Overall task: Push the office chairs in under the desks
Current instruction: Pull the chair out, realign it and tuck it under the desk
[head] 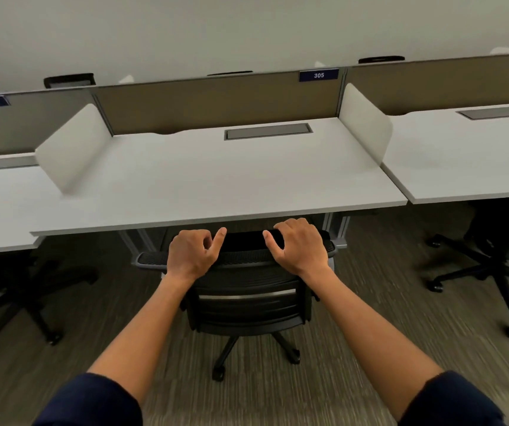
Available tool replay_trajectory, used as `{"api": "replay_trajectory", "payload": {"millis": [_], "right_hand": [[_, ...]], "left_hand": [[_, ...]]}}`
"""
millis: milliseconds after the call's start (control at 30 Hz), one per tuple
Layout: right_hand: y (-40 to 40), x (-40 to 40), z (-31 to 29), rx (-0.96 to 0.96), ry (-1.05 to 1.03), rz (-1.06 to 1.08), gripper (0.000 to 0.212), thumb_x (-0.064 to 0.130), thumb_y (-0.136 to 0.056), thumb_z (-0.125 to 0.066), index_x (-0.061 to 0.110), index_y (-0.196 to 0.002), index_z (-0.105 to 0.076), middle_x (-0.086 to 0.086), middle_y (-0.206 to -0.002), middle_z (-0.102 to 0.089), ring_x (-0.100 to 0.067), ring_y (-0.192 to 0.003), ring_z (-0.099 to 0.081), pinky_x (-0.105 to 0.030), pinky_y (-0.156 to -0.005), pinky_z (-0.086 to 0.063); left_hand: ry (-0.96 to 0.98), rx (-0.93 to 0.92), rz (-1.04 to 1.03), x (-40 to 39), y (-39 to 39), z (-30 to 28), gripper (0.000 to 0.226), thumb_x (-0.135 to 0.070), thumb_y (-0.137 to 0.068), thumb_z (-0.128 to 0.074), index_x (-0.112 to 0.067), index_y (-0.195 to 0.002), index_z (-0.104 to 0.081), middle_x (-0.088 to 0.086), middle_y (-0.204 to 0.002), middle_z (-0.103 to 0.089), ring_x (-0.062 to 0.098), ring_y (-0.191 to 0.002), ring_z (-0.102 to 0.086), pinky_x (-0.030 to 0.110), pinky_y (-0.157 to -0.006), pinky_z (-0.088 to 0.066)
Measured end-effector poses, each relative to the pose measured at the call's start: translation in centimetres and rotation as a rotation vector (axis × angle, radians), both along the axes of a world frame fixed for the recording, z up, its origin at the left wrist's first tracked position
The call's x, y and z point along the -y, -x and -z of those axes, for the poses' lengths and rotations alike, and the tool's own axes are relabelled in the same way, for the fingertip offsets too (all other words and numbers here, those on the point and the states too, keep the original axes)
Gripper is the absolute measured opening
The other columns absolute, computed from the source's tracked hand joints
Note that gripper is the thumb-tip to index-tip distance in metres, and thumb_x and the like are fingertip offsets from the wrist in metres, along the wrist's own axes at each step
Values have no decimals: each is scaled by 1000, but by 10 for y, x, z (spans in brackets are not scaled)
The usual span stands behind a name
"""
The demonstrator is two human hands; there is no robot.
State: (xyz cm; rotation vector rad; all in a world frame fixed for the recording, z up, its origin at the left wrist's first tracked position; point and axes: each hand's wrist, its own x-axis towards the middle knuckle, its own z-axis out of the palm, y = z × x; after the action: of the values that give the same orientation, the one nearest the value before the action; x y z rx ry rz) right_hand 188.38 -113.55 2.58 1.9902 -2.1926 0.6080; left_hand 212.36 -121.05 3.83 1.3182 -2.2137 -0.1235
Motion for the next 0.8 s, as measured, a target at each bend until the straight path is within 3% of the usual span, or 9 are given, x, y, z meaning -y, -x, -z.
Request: {"api": "replay_trajectory", "payload": {"millis": [133, 333, 567, 800], "right_hand": [[6, 25, -1, -19, -14, 31, 73, 64, -97, -23, 11, -103, -74, -8, -98, -73, -27, -94, -64, -40, -81, -51], [23, 60, -5, -34, -51, -1, 78, 63, -96, -18, 8, -95, -73, -8, -93, -71, -28, -93, -62, -40, -77, -52], [47, 97, -4, 19, -95, -88, 81, 73, -94, -18, 12, -88, -71, -3, -80, -68, -22, -81, -63, -39, -69, -57], [63, 130, -3, -92, -85, -219, 90, 84, -89, -12, 13, -79, -67, -1, -70, -62, -20, -69, -58, -37, -61, -56]], "left_hand": [[15, 192, 15, 18, -2, 9, 63, -67, -94, -32, -21, -57, -57, -8, -49, -52, 8, -45, -50, 24, -44, -35], [-4, 249, -40, 43, 15, 6, 63, -53, -98, -19, -18, -54, -48, -2, -51, -50, 16, -47, -49, 28, -44, -29], [-74, 261, -108, 72, 36, 5, 58, -52, -97, -26, -18, -54, -47, -3, -52, -52, 17, -49, -50, 33, -48, -40], [-52, 270, -122, 102, 49, 4, 52, -45, -101, -42, -22, -55, -46, -7, -51, -48, 11, -51, -45, 26, -47, -25]]}}
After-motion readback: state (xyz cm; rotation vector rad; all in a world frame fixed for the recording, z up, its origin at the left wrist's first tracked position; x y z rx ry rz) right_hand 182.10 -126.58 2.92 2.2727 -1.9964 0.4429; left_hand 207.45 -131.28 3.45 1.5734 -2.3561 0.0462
